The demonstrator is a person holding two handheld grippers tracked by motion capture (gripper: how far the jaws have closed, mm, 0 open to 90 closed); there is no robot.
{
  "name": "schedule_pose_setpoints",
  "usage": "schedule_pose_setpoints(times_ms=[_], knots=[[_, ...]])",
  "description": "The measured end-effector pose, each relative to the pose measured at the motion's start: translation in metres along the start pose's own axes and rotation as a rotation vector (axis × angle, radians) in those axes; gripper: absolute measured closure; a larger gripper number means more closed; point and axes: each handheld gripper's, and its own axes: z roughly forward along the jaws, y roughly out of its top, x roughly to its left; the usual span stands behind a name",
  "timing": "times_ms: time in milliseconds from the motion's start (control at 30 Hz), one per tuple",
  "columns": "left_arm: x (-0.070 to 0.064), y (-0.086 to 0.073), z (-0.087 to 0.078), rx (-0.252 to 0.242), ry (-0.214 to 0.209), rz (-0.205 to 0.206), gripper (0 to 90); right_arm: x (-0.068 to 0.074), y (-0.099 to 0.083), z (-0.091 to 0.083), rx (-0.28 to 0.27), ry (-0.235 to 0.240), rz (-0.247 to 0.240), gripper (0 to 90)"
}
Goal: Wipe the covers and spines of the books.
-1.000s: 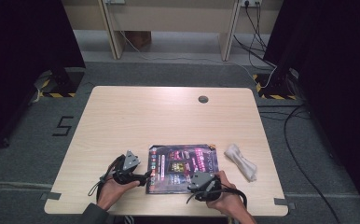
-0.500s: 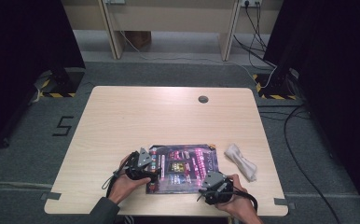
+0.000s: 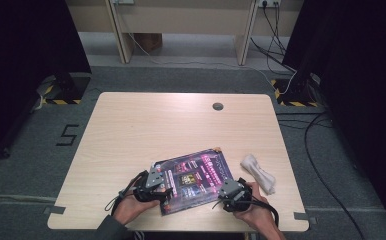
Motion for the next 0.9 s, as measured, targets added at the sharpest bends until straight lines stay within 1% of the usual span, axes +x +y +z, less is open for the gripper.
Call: schedule_pose_setpoints(times_ms=[33,67,100,167,200,267,333,367,400,433,467,533,567,600,667,733,800,867,900], knots=[[-0.001,-0.002,-0.001,0.000,-0.011,-0.029,38.6,-0.002,0.001,0.002,-0.003,0.004,0.001,40.6],[0.000,-0.003,-0.002,0.003,-0.025,-0.053,38.7,-0.005,0.004,0.004,-0.002,0.007,0.019,39.8],[0.000,-0.004,-0.004,0.009,-0.042,-0.065,38.4,-0.008,0.005,0.006,0.000,0.004,0.021,39.7],[-0.003,-0.006,-0.006,0.012,-0.039,-0.070,37.7,-0.012,0.010,0.010,0.013,-0.015,0.016,39.7],[-0.005,-0.007,-0.007,0.012,-0.036,-0.070,38.0,-0.014,0.012,0.012,0.016,-0.016,-0.002,39.7],[-0.007,-0.008,-0.008,0.012,-0.026,-0.071,38.9,-0.018,0.019,0.016,0.000,-0.034,-0.003,40.6],[-0.009,-0.008,-0.009,0.012,-0.027,-0.080,39.5,-0.025,0.026,0.026,0.016,-0.053,-0.004,40.2],[-0.010,-0.008,-0.009,0.012,-0.027,-0.081,39.4,-0.028,0.029,0.030,0.012,-0.060,0.006,40.3],[-0.011,-0.008,-0.009,0.014,-0.024,-0.082,39.3,-0.030,0.031,0.032,0.020,-0.062,0.017,40.4],[-0.011,-0.008,-0.009,0.015,-0.021,-0.078,38.8,-0.034,0.034,0.034,0.018,-0.063,0.015,40.2],[-0.010,-0.007,-0.009,0.016,-0.012,-0.070,36.5,-0.036,0.037,0.034,0.008,-0.051,0.044,40.0],[-0.007,-0.007,-0.008,0.021,-0.009,-0.056,31.8,-0.037,0.037,0.029,-0.030,0.013,0.083,40.0],[-0.005,-0.006,-0.008,0.021,0.008,-0.046,28.0,-0.037,0.036,0.026,-0.048,0.025,0.100,39.8],[-0.001,-0.006,-0.007,0.012,0.020,-0.045,26.5,-0.036,0.034,0.023,-0.054,0.031,0.114,39.4],[0.007,-0.005,-0.006,0.002,0.040,-0.045,27.2,-0.035,0.028,0.019,-0.059,0.037,0.119,39.3],[0.018,-0.003,-0.003,0.003,0.063,-0.052,26.7,-0.033,0.022,0.015,-0.066,0.059,0.136,39.1],[0.027,-0.002,0.000,-0.002,0.064,-0.071,25.2,-0.031,0.017,0.013,-0.067,0.063,0.144,38.8],[0.034,-0.001,0.003,0.001,0.074,-0.065,24.2,-0.029,0.013,0.011,-0.063,0.067,0.144,38.6],[0.039,0.000,0.005,-0.001,0.066,-0.072,23.6,-0.027,0.011,0.010,-0.061,0.073,0.146,38.6]])
